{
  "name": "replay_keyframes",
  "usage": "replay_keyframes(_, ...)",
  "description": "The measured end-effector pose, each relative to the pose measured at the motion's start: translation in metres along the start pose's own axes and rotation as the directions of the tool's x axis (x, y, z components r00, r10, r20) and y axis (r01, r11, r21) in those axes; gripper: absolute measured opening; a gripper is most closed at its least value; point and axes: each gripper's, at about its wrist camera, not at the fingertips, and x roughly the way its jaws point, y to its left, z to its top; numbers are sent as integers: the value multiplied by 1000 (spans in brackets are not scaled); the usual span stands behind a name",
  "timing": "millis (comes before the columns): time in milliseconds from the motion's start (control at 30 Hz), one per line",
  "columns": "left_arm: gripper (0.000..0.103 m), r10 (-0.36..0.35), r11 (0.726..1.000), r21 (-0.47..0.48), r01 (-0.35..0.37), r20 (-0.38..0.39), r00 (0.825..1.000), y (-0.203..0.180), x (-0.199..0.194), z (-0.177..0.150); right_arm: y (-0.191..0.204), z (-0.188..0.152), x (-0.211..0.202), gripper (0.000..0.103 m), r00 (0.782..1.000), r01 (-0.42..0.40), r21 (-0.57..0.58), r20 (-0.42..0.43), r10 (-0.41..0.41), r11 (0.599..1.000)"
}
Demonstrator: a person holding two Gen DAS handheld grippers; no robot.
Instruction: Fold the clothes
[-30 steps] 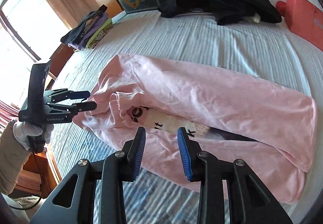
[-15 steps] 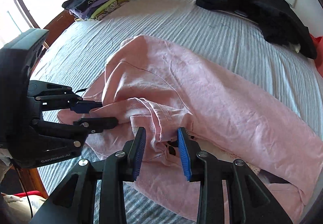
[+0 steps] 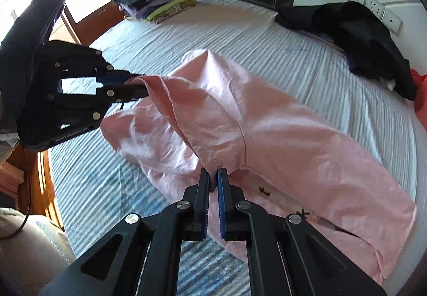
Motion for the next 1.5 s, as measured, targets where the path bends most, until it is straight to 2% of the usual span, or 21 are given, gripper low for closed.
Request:
replay_keyframes(67, 22, -31, 999, -26, 29, -59, 998, 1, 12, -12, -3, -11, 8, 19, 999, -2, 14, -41, 3, 1000)
replay_keyframes(133, 26, -62, 995, -82, 55, -82, 995, 11, 16, -18, -15, -15, 4, 21, 1000, -8, 71, -30, 10, 997)
replay_keyframes(233, 31, -122, 976, -186, 116, -21, 992, 34, -3, -9, -31, -13, -11, 22, 999, -24, 152, 29, 20, 988)
replay_keyframes(300, 40, -127, 961, -244, 131, 31, 991, 49, -13, 5, -37, -3, -21, 22, 997, -16, 182, 80, 2, 983)
replay_keyframes(367, 44, -117, 945, -298, 134, 74, 990, 61, -18, 20, -38, 7, -24, 22, 992, -26, 216, 123, 0, 976)
replay_keyframes(467, 46, -126, 919, -362, 153, 98, 987, 69, -6, 40, -33, 21, -13, 22, 987, -72, 262, 155, 32, 962)
replay_keyframes(600, 46, -173, 905, -386, 178, 48, 984, 56, 32, 51, -24, 23, 18, 22, 986, -142, 300, 124, 109, 943)
replay_keyframes(633, 46, -168, 908, -384, 165, 26, 985, 51, 40, 49, -21, 21, 26, 22, 987, -150, 299, 106, 124, 942)
replay_keyframes(733, 46, -110, 931, -356, 87, -45, 993, 41, 58, 35, -15, 11, 47, 21, 996, -89, 283, 8, 90, 955)
replay_keyframes(767, 53, -94, 933, -350, 76, -36, 995, 41, 59, 31, -17, 7, 48, 19, 996, -89, 290, 11, 90, 953)
replay_keyframes(800, 55, -91, 933, -351, 75, -29, 995, 43, 59, 29, -20, 3, 45, 19, 996, -85, 302, 15, 85, 950)
replay_keyframes(900, 55, -69, 932, -360, 47, -48, 996, 47, 55, 30, -30, -7, 35, 22, 999, -41, 333, 3, 42, 942)
replay_keyframes(1033, 55, -57, 930, -363, 54, 3, 998, 41, 29, 34, -58, -36, 4, 22, 999, -7, 408, 50, -14, 913)
replay_keyframes(1133, 57, -71, 929, -360, 86, 53, 996, 28, 13, 37, -82, -62, -22, 32, 995, 29, 468, 75, -72, 883)
replay_keyframes(1300, 60, -99, 905, -410, 111, 51, 994, 2, 14, 39, -129, -107, -50, 34, 988, 112, 517, 31, -150, 849)
replay_keyframes(1433, 60, -87, 890, -447, 87, 21, 996, -29, 14, 44, -160, -142, -72, 34, 983, 150, 492, 17, -182, 857)
replay_keyframes(1500, 61, -63, 876, -477, 69, 29, 998, -48, 12, 51, -172, -157, -85, 42, 980, 164, 449, 25, -196, 878)
